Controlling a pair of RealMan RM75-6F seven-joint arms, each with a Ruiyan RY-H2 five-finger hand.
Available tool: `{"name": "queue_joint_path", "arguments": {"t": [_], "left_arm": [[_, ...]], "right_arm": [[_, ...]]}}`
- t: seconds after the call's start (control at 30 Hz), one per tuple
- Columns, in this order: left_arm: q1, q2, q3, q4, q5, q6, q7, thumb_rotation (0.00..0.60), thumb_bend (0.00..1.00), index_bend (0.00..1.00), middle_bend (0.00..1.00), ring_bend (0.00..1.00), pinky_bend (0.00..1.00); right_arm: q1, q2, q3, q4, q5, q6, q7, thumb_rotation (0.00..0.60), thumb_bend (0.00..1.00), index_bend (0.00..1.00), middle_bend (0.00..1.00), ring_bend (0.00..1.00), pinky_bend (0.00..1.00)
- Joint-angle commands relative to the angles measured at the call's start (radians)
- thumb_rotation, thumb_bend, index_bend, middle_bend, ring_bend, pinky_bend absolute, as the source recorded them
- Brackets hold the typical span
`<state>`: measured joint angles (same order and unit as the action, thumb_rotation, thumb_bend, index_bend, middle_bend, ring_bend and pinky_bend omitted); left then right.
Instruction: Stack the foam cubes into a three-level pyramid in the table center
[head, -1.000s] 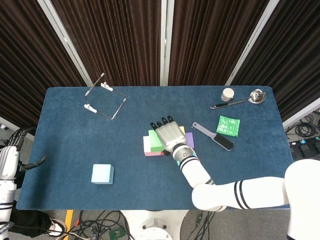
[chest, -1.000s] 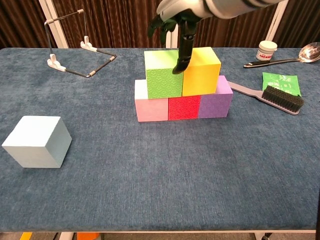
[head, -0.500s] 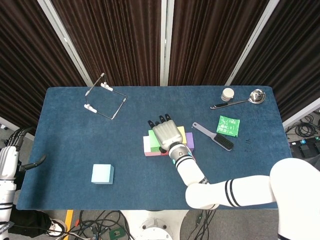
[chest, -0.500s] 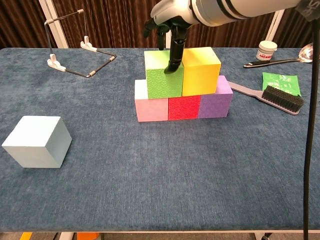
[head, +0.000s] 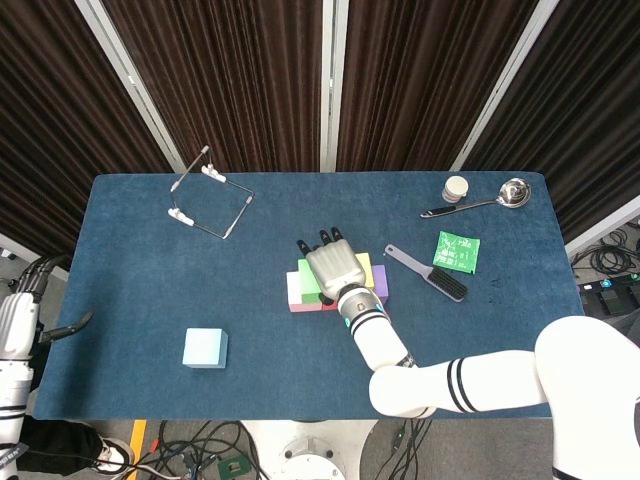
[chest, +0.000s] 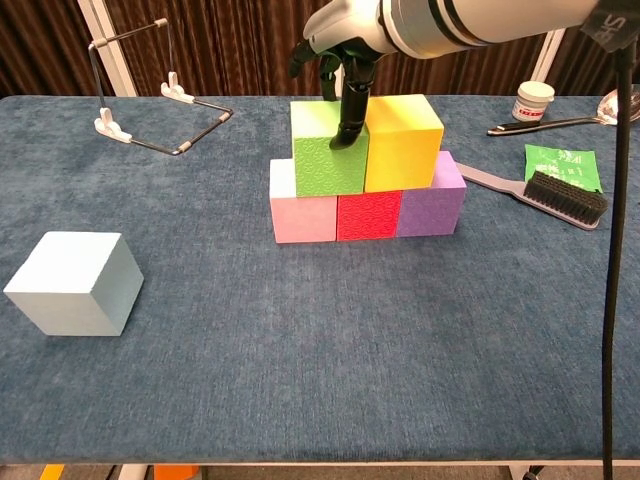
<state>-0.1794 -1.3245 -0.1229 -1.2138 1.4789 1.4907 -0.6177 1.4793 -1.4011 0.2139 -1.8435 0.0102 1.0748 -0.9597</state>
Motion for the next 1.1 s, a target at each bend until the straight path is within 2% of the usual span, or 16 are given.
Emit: {"name": "queue_joint_path", "arguments": {"t": [0.03,0.83,0.93,1.1], "left_arm": [[0.0,0.0,0.0,0.0,0.001,0.001,0.001,0.6,0.19,0.12,0.12,0.04,0.11],[-0.001,-0.001,0.003,0.001,0.003,-0.002,0.003,0.6,0.2,0.12,0.12,0.04,0.11],[-0.002,-0.001,0.002,0.0,0.003,-0.002,0.004,0.6,0.19,0.12,0.12,0.04,0.11],[-0.002,0.001,0.001,-0.003,0.003,-0.001,0.005,0.6,0.2,0.12,0.12,0.04,0.11]], "right_arm": [[0.0,0.0,0.001,0.0,-0.001,0.003,-0.001,0.6,0.21,0.0,0.34,0.0,0.0],[-0.003,-0.005,0.004,0.003,0.0,0.009,-0.018,0.6,0.22,0.0,0.35,0.0,0.0],[-0.005,-0.003,0.007,0.003,0.001,0.005,-0.016,0.6,0.22,0.0,0.3,0.0,0.0],[-0.009,0.01,0.012,-0.006,0.003,-0.012,-0.009,0.6,0.19,0.0,0.16,0.0,0.0]]}}
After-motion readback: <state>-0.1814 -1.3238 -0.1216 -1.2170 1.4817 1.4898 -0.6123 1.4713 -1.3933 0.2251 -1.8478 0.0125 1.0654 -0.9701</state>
